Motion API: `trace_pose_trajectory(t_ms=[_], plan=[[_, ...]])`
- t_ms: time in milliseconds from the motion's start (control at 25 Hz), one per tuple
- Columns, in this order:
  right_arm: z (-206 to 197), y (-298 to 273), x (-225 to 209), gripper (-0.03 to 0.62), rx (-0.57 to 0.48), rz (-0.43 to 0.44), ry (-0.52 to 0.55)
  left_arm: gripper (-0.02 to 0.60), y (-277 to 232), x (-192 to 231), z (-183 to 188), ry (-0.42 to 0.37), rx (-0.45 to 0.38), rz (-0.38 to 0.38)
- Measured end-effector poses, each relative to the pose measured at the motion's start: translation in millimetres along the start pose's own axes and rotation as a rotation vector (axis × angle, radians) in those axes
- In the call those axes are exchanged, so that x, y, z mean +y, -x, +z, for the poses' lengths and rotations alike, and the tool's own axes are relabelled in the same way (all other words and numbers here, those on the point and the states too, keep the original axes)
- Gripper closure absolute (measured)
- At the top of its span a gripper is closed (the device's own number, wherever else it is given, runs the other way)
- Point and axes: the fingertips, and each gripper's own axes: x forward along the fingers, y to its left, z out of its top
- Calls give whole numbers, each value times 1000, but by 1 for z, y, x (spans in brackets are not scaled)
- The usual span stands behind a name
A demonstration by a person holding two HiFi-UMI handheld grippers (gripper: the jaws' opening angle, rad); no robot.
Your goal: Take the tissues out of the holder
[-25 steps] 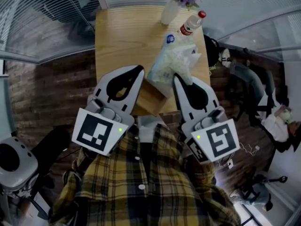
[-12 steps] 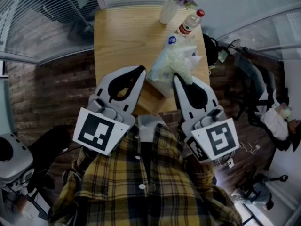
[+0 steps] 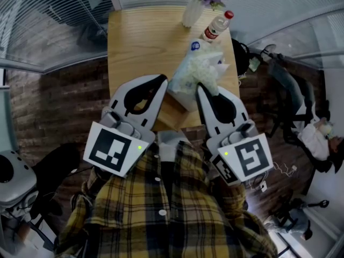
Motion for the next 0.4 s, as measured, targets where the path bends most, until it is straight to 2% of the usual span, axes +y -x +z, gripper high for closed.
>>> trace_pose_trajectory(t_ms=[400], plan=[[-5, -4, -3, 582, 7, 1, -12, 574, -4, 3, -4, 2, 11, 2]])
